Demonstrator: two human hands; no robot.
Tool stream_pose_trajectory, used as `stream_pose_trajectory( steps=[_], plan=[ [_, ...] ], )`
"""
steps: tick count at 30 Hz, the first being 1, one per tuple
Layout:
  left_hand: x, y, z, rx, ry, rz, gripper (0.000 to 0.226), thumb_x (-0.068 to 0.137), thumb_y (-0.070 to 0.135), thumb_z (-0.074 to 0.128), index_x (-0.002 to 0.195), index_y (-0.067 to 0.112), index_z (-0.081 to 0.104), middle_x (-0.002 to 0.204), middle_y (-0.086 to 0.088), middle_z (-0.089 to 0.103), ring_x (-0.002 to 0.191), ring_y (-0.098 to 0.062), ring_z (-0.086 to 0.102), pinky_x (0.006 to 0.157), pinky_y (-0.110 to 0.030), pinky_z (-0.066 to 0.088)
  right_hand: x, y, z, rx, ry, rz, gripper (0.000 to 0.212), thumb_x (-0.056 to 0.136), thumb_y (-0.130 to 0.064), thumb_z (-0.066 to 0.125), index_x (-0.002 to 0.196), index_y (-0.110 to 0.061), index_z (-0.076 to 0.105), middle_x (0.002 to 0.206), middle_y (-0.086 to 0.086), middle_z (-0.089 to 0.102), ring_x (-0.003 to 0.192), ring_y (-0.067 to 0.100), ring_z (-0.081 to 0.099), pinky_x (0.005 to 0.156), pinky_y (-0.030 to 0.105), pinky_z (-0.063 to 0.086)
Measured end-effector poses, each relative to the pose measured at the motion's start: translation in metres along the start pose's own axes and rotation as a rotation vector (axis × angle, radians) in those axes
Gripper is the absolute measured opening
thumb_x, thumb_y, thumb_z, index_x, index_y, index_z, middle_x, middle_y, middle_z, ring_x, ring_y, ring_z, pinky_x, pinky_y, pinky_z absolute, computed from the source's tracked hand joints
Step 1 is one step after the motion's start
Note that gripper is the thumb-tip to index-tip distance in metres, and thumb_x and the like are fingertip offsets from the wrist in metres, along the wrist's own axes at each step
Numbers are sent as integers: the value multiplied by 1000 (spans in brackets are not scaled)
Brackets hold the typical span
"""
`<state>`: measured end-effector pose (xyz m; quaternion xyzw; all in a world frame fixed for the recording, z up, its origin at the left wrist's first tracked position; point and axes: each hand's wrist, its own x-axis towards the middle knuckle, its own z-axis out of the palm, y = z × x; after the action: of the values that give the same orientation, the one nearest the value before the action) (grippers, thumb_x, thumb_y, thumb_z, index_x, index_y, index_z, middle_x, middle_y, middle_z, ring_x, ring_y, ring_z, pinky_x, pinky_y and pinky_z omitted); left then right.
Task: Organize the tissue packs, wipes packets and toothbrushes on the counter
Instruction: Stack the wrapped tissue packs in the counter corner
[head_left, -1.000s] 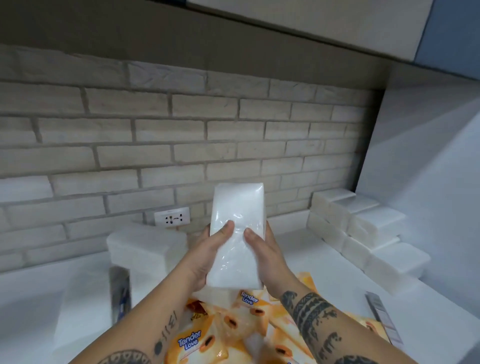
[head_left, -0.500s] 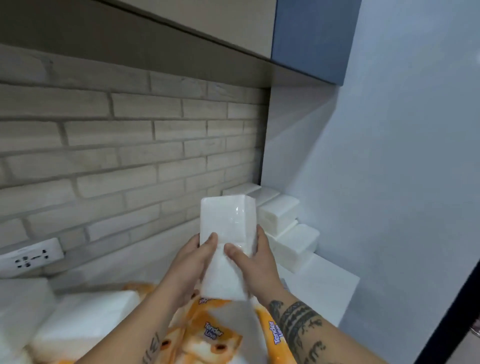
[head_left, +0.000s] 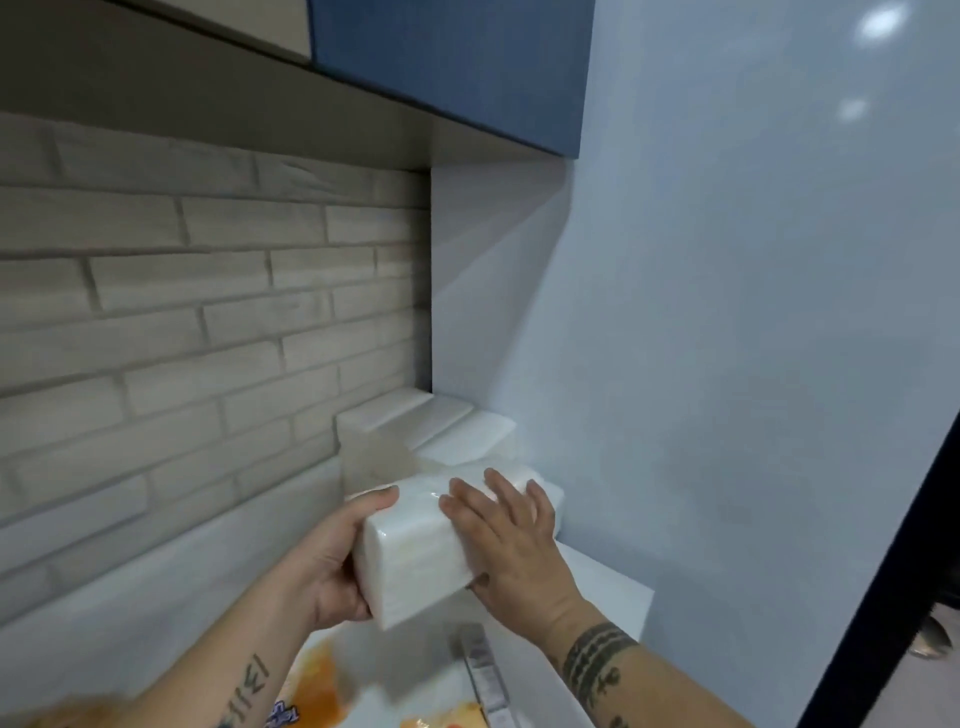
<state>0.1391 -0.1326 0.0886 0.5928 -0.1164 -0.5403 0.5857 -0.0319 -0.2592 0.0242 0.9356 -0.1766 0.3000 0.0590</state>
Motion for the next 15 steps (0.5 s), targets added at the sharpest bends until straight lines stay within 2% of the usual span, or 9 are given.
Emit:
stream_pose_trajectory(
  steps=[2,4,5,7,10,11,13,15],
  plan=[
    [22,-6,14,-54,11,42,35,83,38,72,108,14,71,76,-12,76,80,-32,69,74,-41,55,-4,21,4,41,-67,92,113,71,-55,81,160,-41,11,171,-11,6,159,22,-4,125,50,-1],
    [46,-12,31,-102,28,84,32,88,36,69,112,15,70,81,-10,78,83,-32,70,76,-42,57,-10,39,6,237,-190,239,118,73,-85,62,160,-48,-9,169,-17,-21,154,11,-30,124,38,-15],
    [57,-15,40,-122,31,102,30,89,35,68,112,16,70,83,-8,79,82,-30,72,73,-41,57,-11,46,8,366,-166,327,113,75,-92,48,159,-47,-12,168,-20,-26,152,6,-32,124,36,-14],
    [77,-20,59,-117,23,152,24,91,33,67,110,18,71,86,-5,80,77,-25,74,69,-38,58,-7,57,14,643,-26,569,103,81,-90,37,160,-44,-11,168,-21,-24,153,0,-25,128,36,-5],
    [100,-26,84,-27,-3,219,26,90,30,68,112,17,74,99,-7,80,83,-26,78,81,-43,58,11,67,20,1009,89,908,103,88,-73,52,164,-35,-7,170,-19,-15,156,0,-6,127,31,7],
    [109,-29,88,2,-3,232,30,88,33,70,114,18,73,105,-8,80,90,-28,78,86,-46,57,16,73,25,1066,112,972,106,90,-70,58,165,-33,-7,170,-18,-11,157,4,0,127,33,11],
    [121,-31,92,23,20,217,55,75,46,79,123,22,66,116,-5,77,102,-30,75,96,-53,56,24,82,31,1126,155,1035,115,86,-68,69,165,-31,-7,170,-18,-9,158,11,9,128,40,17],
    [136,-33,96,6,32,194,69,67,52,81,127,25,61,118,-1,76,106,-28,74,96,-52,57,29,96,42,1151,175,1055,121,81,-68,73,165,-31,-6,170,-18,-9,158,16,15,128,46,23]
  ],
)
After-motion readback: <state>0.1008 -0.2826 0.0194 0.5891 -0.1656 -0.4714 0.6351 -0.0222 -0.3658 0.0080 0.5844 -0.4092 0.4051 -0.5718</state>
